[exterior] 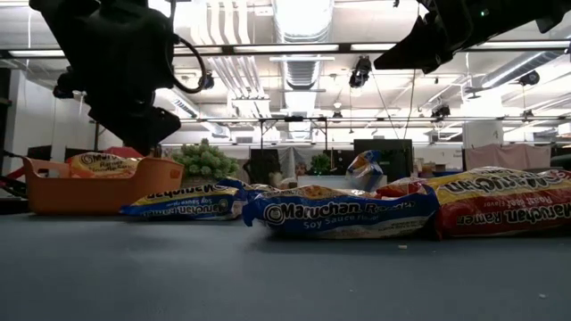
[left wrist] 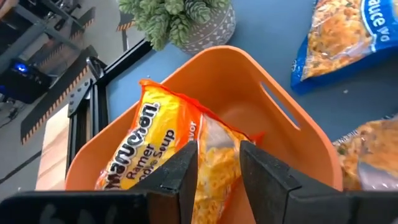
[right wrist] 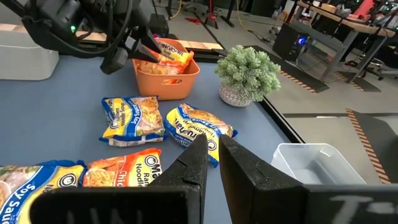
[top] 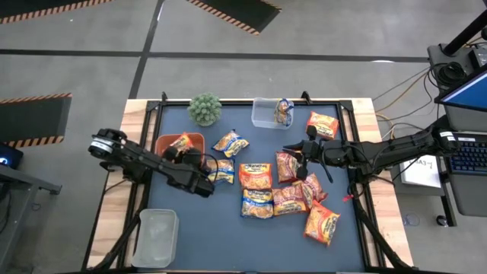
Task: Sort Maruchan noodles
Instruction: Put the blue noodle pack into the transparent bin
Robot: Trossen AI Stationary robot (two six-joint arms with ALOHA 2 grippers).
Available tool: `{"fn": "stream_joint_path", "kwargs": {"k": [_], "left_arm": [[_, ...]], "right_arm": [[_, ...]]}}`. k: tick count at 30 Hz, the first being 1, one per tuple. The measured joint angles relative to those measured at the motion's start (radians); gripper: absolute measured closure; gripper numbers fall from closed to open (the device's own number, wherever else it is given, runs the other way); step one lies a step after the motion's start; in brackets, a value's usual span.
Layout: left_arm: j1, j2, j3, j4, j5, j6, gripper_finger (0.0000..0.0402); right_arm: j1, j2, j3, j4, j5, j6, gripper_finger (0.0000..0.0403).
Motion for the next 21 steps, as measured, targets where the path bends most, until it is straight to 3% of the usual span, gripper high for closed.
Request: {"fn": "stream_joint_path", "kwargs": {"k": [5, 13, 16, 21], "left_arm": [[-0.005, -0.045, 0.000, -0.002, 0.040, 0.026, 0.0292], [-0.047, -0.208, 0.000, 0.018, 0.046, 0.150, 0.0238], [-0.080, -0.286, 0.000, 0.075, 0.043, 0.287, 0.0225], [-0.162, -0.378, -0.001, 0.310, 0.042, 0.602, 0.0223]], "right_arm": [[0.000, 0.000, 0.000, 0.000, 0.000, 0.000, 0.0371], [0.000, 0.000, 0.000, 0.000, 0.000, 0.012, 0.0371], [0.000, 0.000, 0.000, 0.000, 0.000, 0.022, 0.0371], [0.000, 0.000, 0.000, 0.000, 0.000, 0.071, 0.0371]]}}
